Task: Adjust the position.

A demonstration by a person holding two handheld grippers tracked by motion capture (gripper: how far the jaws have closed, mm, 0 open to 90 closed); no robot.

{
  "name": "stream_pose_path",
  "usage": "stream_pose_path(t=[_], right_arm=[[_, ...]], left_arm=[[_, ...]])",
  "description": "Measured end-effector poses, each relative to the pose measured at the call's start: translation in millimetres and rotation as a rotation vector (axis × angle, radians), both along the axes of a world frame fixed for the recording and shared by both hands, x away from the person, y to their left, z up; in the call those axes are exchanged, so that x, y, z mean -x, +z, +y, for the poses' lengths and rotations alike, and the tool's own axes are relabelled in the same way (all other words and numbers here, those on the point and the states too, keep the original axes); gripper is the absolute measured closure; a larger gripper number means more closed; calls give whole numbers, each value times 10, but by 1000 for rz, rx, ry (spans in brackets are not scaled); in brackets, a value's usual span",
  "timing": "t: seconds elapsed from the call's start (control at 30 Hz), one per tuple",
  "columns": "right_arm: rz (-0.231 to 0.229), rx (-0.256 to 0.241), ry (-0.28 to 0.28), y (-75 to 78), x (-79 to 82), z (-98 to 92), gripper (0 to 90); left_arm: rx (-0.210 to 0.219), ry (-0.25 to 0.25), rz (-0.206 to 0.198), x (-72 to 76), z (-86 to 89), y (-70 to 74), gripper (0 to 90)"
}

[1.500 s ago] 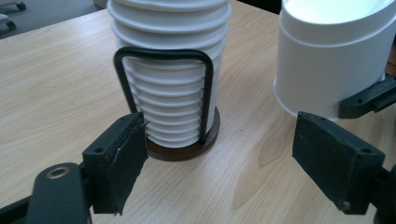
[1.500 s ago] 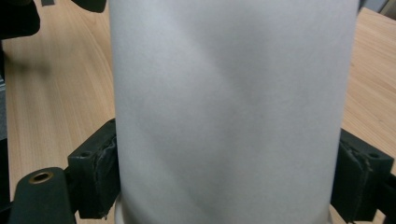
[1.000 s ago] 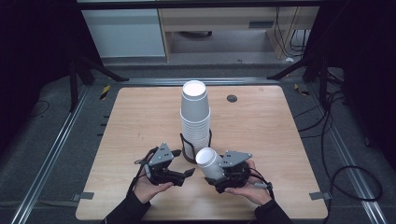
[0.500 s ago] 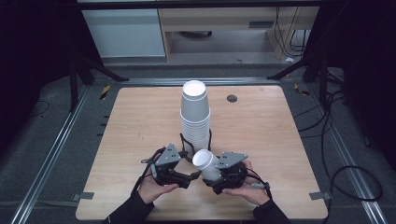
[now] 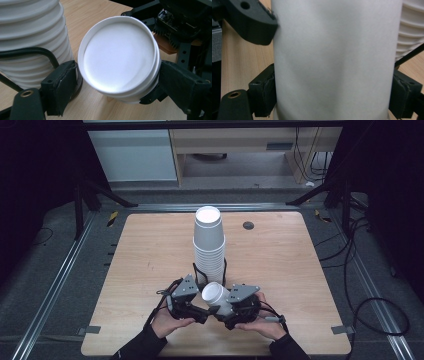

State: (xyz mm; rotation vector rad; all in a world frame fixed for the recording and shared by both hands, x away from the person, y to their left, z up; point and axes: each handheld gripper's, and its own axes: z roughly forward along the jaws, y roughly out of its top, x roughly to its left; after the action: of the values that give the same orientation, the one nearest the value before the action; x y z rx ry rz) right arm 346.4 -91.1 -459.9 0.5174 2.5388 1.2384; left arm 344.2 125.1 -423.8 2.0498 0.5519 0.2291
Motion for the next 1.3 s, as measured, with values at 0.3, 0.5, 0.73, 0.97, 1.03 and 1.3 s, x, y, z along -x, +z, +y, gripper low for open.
stream_pose_path(t=[0.3, 0.5, 0.73, 0.97, 1.03, 1.3], right_arm=[[-10, 11, 37, -7, 16, 74, 141], [-11, 12, 49, -5, 17, 110, 141], [-7, -1, 47, -4, 18, 139, 141], [-7, -7, 50, -6, 23, 166, 142], [-9, -10, 49, -4, 23, 165, 141], [-8, 0, 49, -9, 24, 178, 140]], left_arm=[[0, -20, 20, -6, -22, -13, 138], [7, -19, 19, -3, -21, -8, 137], [23, -9, 29, -12, -17, -10, 135], [23, -7, 40, -20, -26, -22, 129], [27, -8, 44, -23, -20, -22, 130], [37, -17, 51, -22, -3, -10, 162]])
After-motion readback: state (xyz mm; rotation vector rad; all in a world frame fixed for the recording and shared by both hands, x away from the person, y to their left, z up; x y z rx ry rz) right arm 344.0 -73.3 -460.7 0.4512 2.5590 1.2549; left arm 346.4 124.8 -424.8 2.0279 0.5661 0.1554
